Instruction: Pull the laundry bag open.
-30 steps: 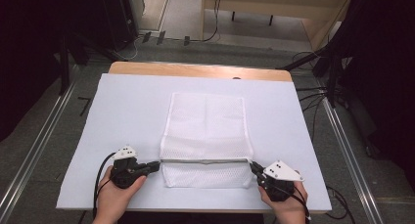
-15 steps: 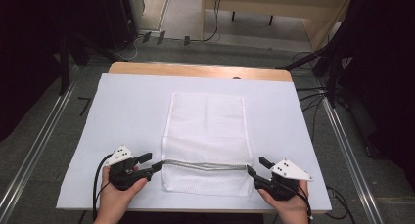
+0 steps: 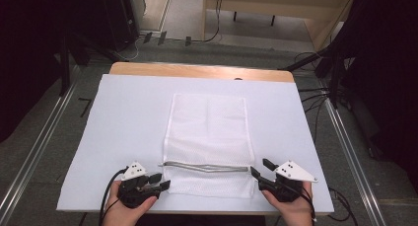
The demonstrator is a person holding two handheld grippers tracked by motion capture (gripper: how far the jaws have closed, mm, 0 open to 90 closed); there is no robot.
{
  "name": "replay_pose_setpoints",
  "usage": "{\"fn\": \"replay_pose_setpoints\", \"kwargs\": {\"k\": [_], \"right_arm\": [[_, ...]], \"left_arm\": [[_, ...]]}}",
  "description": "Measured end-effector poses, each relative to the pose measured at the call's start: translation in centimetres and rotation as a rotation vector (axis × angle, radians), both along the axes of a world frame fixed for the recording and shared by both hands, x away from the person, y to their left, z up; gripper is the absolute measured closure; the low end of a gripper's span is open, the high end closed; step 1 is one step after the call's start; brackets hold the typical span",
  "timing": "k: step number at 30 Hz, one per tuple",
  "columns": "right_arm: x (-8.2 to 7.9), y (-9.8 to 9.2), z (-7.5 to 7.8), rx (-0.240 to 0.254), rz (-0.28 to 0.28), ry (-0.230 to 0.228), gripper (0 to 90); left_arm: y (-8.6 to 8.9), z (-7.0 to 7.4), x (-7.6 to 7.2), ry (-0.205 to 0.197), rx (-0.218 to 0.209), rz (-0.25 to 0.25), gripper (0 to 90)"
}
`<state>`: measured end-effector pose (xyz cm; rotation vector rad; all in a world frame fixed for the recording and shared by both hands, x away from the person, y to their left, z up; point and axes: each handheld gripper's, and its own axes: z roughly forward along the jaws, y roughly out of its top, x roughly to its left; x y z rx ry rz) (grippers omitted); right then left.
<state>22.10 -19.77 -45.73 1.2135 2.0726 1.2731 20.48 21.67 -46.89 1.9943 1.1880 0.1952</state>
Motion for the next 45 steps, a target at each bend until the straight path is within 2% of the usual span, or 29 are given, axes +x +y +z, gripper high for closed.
{"fn": "replay_pose_setpoints", "kwargs": {"k": [3, 5, 6, 8, 10, 12, 15, 17, 18, 19, 20, 22, 23, 29, 31, 32, 33, 34, 35, 36, 37, 38, 39, 40, 41, 43, 44, 45], "right_arm": [[0.0, 0.0, 0.0, -0.002, -0.002, 0.001, 48.5], [0.1, -0.1, -0.1, -0.003, -0.004, 0.002, 48.9], [0.1, -0.2, -0.1, -0.003, -0.005, 0.001, 48.9], [0.1, -0.3, -0.1, 0.001, -0.011, 0.005, 49.0], [0.1, -0.5, 0.0, 0.001, -0.012, 0.000, 49.1], [0.1, -0.6, 0.0, 0.005, -0.016, 0.002, 49.1], [0.1, -0.8, 0.0, 0.007, -0.022, 0.003, 49.1], [0.1, -0.8, 0.0, 0.007, -0.021, 0.002, 49.1], [0.1, -0.7, 0.0, 0.007, -0.020, 0.003, 49.1], [0.1, -0.7, 0.0, 0.002, -0.020, 0.003, 49.2], [0.1, -0.7, 0.0, 0.000, -0.020, 0.003, 49.3], [0.1, -0.7, -0.1, -0.001, -0.020, 0.004, 49.3], [0.1, -0.7, -0.1, -0.001, -0.021, 0.004, 49.4], [0.1, -1.0, 0.0, 0.001, -0.028, 0.000, 49.5], [0.1, -1.1, 0.1, -0.001, -0.033, -0.002, 49.5], [0.0, -1.2, 0.1, 0.003, -0.034, 0.000, 49.5], [0.1, -1.2, 0.1, 0.004, -0.036, 0.000, 49.4], [0.1, -1.2, 0.1, 0.004, -0.036, 0.000, 49.4], [0.1, -1.4, 0.1, 0.003, -0.039, -0.005, 49.4], [0.1, -1.4, 0.1, 0.003, -0.039, -0.005, 49.4], [0.1, -1.5, 0.1, 0.007, -0.040, -0.007, 49.1], [0.1, -1.6, 0.2, 0.010, -0.041, -0.009, 48.6], [0.1, -1.7, 0.2, 0.010, -0.042, -0.013, 48.0], [0.1, -1.7, 0.2, 0.010, -0.042, -0.013, 48.0], [0.1, -1.7, 0.2, 0.019, -0.046, -0.012, 45.6], [0.2, -1.9, 0.3, 0.018, -0.060, -0.018, 39.8], [0.2, -1.9, 0.3, 0.018, -0.060, -0.018, 39.8], [0.2, -2.1, 0.3, 0.030, -0.066, -0.020, 36.0]], "left_arm": [[0.1, 0.0, 0.1, 0.012, 0.017, -0.014, 90.0], [0.6, 0.1, 0.2, 0.049, -0.005, -0.043, 90.0], [0.6, 0.2, 0.2, 0.051, -0.005, -0.052, 90.0], [0.6, 0.5, 0.1, 0.051, -0.013, -0.063, 90.0], [0.7, 1.2, -0.2, 0.032, -0.040, -0.061, 90.0], [0.6, 1.2, -0.3, 0.016, -0.057, -0.053, 90.0], [-0.2, 0.7, -0.4, -0.003, -0.026, 0.002, 53.1], [-1.0, 0.3, -0.5, -0.008, 0.020, 0.005, 43.8], [-1.4, 0.2, -0.7, -0.020, 0.046, 0.009, 43.6], [-1.7, 0.3, -0.9, -0.040, 0.083, 0.016, 47.7], [-1.8, 0.3, -0.9, -0.038, 0.099, -0.002, 60.2], [-1.8, 0.4, -0.9, -0.026, 0.101, -0.019, 80.3], [-1.5, 0.6, -0.9, -0.004, 0.086, -0.042, 87.5], [-0.8, 1.5, -1.0, 0.051, 0.038, -0.103, 90.0], [-0.9, 1.3, -1.1, 0.076, 0.048, -0.141, 89.5], [-0.8, 1.2, -1.1, 0.068, 0.037, -0.153, 87.9], [-0.8, 1.0, -1.1, 0.054, 0.016, -0.157, 80.8], [-0.8, 1.0, -1.1, 0.054, 0.016, -0.157, 68.7], [-0.6, 1.1, -1.1, -0.008, 0.001, -0.121, 56.9], [-0.6, 1.1, -1.1, -0.008, 0.001, -0.121, 48.1], [-0.4, 1.3, -1.1, -0.049, -0.003, -0.100, 40.7], [0.2, 1.7, -1.0, -0.112, -0.021, -0.060, 34.3], [0.5, 1.8, -0.9, -0.137, -0.028, -0.039, 29.1], [0.5, 1.8, -0.9, -0.137, -0.028, -0.039, 25.0], [1.3, 2.1, -0.8, -0.166, -0.063, -0.001, 21.8], [2.2, 2.3, -0.5, -0.172, -0.094, 0.027, 16.9], [2.2, 2.3, -0.5, -0.172, -0.094, 0.027, 16.4], [3.1, 2.4, -0.1, -0.182, -0.111, 0.040, 15.4]]}}
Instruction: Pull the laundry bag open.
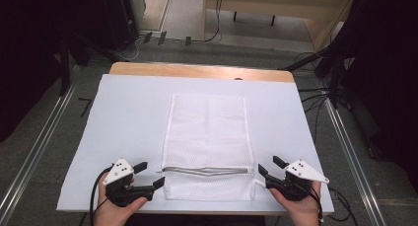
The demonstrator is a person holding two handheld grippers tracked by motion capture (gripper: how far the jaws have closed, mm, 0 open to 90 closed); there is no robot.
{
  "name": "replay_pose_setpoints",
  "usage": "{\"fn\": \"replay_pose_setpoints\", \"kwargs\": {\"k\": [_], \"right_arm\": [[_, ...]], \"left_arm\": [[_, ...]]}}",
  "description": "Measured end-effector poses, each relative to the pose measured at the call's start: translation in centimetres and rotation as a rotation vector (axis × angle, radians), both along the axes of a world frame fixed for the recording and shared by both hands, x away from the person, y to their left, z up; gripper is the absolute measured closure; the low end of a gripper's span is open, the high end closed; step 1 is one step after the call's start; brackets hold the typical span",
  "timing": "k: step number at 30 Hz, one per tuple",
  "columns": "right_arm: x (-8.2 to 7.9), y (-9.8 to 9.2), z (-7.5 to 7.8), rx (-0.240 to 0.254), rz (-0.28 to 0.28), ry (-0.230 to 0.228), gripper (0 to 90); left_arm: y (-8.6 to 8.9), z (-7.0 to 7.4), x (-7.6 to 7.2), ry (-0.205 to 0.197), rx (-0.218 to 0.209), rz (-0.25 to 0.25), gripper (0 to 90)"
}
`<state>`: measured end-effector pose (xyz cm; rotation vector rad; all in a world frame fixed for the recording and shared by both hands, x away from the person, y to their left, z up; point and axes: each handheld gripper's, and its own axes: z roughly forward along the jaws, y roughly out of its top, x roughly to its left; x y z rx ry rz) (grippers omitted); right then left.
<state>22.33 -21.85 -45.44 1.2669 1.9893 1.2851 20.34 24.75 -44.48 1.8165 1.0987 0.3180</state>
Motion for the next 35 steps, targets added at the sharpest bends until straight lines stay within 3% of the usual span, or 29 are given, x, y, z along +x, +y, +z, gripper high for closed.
{"fn": "replay_pose_setpoints", "kwargs": {"k": [9, 13, 17, 24, 29, 35], "right_arm": [[0.4, -0.9, -0.2, 0.003, -0.014, 0.005, 31.4], [0.5, -1.4, -0.2, 0.012, -0.025, 0.009, 30.0], [0.6, -1.9, -0.1, 0.018, -0.049, 0.018, 26.5], [0.7, -2.6, -0.2, 0.017, -0.074, 0.026, 24.6], [0.8, -2.7, -0.2, 0.014, -0.078, 0.023, 24.3], [0.9, -2.6, -0.3, 0.004, -0.079, 0.028, 24.2]], "left_arm": [[3.5, 0.0, 0.9, -0.047, -0.057, -0.004, 9.8], [4.6, 0.0, 1.2, -0.090, -0.023, 0.029, 9.0], [5.7, -0.1, 1.5, -0.119, -0.021, 0.065, 9.0], [6.9, -0.4, 1.9, -0.114, -0.012, 0.124, 9.0], [7.2, -0.6, 2.1, -0.103, -0.024, 0.132, 9.0], [7.0, -0.8, 2.2, -0.095, -0.004, 0.124, 9.0]]}}
